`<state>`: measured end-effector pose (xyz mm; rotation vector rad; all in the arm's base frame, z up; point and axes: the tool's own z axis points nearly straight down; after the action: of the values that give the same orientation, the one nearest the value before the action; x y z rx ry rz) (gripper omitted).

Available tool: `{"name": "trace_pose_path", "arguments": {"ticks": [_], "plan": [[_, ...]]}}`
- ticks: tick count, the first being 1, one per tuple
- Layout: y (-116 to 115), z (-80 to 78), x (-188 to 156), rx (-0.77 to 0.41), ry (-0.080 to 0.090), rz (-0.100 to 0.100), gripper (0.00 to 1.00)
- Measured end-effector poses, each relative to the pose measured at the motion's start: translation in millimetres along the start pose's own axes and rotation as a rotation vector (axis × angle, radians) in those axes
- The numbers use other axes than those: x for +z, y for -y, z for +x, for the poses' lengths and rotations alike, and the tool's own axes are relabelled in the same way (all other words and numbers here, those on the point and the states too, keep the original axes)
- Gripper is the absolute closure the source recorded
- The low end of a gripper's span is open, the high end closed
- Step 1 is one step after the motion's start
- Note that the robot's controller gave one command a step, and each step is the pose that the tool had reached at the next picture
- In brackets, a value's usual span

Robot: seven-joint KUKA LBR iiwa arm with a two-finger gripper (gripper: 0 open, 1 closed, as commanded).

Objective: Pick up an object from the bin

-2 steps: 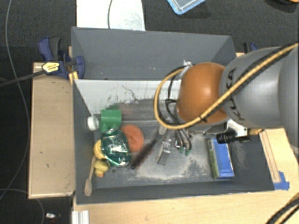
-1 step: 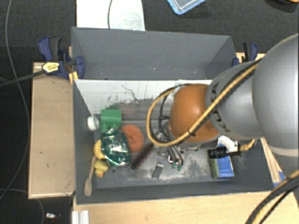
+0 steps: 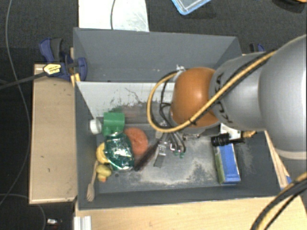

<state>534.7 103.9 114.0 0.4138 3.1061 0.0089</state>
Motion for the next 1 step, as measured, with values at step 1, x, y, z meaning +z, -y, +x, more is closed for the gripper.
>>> {"name": "trace_pose_path", "arguments": {"ticks": [1], "plan": [[-22.5,7.4,21.7,0.161,0.0,0.001,0.0]]}}
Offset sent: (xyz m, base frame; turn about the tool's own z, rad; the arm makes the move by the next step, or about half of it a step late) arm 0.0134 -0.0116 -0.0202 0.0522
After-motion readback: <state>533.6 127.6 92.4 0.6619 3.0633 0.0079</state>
